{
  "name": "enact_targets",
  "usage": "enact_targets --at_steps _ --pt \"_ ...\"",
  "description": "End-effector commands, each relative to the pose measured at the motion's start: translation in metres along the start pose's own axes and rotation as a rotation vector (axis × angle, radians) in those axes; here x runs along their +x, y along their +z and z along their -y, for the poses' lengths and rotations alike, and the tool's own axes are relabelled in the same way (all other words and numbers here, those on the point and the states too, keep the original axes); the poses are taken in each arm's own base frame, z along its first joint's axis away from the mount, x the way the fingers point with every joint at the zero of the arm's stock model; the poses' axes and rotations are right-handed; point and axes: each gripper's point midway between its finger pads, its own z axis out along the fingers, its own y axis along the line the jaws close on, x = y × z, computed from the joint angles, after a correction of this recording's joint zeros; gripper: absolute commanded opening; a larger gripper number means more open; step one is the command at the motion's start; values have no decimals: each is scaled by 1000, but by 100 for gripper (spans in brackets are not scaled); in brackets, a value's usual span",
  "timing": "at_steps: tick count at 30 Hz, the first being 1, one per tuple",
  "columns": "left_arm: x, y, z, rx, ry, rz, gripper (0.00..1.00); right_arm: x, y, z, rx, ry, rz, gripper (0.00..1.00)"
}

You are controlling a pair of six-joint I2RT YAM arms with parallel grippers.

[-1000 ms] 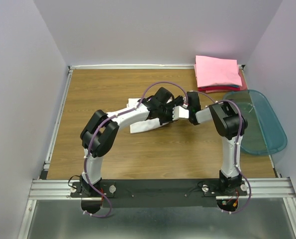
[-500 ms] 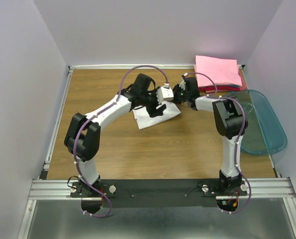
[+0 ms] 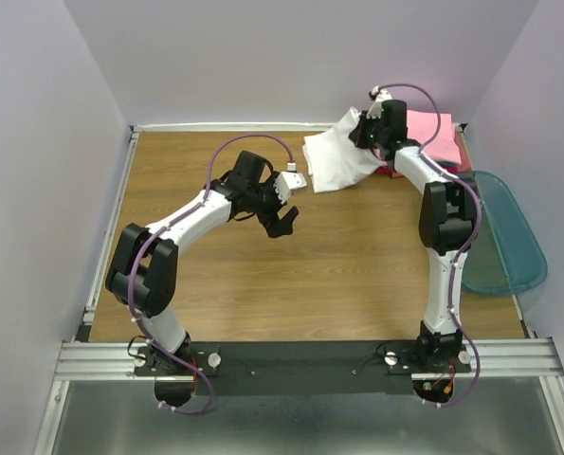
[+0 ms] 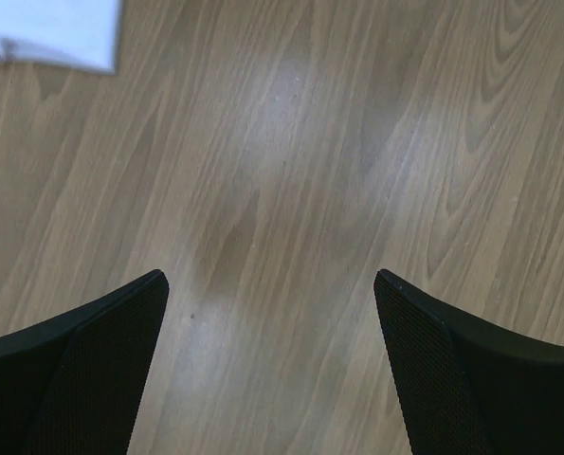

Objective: Fold and stack the t-shirts
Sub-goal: Neatly place the folded tshirt to the corner

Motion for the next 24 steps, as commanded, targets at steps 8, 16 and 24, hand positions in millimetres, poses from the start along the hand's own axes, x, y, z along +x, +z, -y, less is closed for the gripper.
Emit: enact_targets --at_steps 8,16,24 --pt "3 -13 5 -53 16 23 97 -67 -5 58 134 -217 61 1" --pt "5 -11 6 -50 19 38 98 -102 -36 63 173 -279 89 0" --pt "4 -8 7 -37 22 53 98 -135 -68 62 183 -281 123 1"
